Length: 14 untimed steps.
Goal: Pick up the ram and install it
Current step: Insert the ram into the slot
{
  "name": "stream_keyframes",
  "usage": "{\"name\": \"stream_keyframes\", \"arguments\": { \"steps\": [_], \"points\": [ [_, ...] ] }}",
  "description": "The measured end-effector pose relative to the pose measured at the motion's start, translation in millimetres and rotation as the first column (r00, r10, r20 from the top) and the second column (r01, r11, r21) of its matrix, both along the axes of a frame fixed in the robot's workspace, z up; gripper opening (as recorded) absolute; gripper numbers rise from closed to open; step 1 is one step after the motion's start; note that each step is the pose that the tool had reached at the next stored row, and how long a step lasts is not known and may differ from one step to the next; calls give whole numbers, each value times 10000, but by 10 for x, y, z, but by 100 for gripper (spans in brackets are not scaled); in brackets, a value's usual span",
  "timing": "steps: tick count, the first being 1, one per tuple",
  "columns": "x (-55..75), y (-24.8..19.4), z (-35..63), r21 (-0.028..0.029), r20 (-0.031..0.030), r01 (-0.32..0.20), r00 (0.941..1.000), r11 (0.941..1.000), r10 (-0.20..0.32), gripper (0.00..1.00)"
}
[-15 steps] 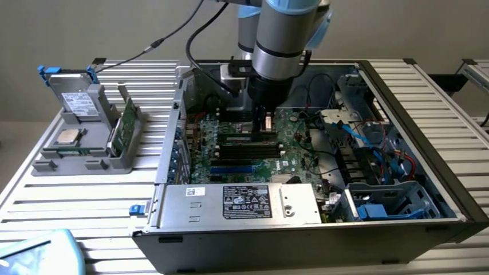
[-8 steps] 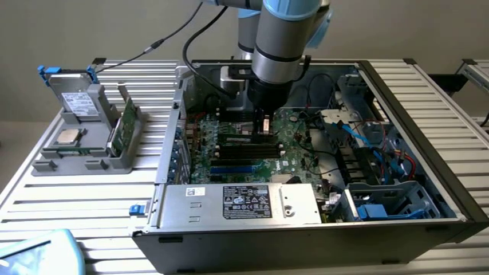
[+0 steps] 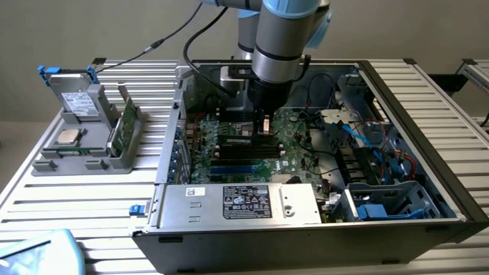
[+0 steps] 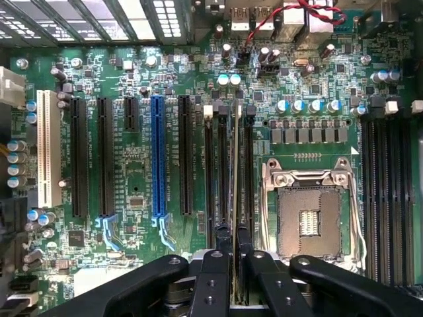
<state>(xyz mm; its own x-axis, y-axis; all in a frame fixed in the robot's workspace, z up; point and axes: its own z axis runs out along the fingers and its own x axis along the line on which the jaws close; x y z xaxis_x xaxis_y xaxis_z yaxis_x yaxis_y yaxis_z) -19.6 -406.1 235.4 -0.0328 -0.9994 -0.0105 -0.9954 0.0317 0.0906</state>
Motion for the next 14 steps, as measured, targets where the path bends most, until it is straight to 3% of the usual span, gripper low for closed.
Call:
{"name": "stream_keyframes", "arguments": {
  "steps": [2,5,6,7,9,10,12,14],
  "points": [
    [0,3,-1,-155,5,8,10000,9999,-8,15],
    [6,4,-1,-235,50,15,10000,9997,-14,15],
    [7,4,0,-245,115,19,9999,9997,-17,15],
    [7,4,0,-249,219,24,9998,9997,-19,15],
    [7,17,-2,-263,492,32,9988,9996,-19,15],
    [7,24,-1,-281,544,33,9985,9996,-18,15],
    [4,25,-2,-303,551,31,9985,9995,-14,15],
    [2,32,-5,-407,546,-42,9985,9992,64,15]
  ]
}}
